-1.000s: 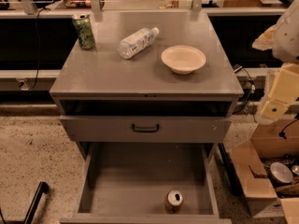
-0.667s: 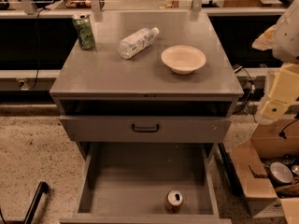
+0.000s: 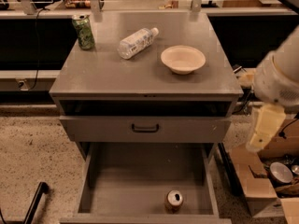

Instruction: Pick orange can from middle drawer and place on counter

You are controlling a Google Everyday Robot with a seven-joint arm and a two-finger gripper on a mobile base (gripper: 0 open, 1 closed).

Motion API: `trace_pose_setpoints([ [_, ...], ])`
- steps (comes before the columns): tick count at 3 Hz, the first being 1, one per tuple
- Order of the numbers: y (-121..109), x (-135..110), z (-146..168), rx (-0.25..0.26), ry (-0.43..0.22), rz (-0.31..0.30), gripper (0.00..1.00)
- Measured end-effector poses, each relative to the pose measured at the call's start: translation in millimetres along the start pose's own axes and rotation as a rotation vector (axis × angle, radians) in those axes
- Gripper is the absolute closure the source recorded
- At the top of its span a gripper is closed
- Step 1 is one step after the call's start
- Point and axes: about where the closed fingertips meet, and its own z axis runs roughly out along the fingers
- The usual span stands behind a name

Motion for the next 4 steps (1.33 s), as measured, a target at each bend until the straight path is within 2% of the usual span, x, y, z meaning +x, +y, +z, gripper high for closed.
trace_pose_setpoints([
  [1,30.9,37.3,65.3,-0.017,-0.046,0.029,0.0],
  [2,39.3,62.7,103.0,0.047,-0.118,0.067,0.0],
  [3,20.3,64.5,98.9,0.134,-0.129,0.075,0.0],
  [4,24.9,54.9,118.7,0.086,-0.185,0.051,0.0],
])
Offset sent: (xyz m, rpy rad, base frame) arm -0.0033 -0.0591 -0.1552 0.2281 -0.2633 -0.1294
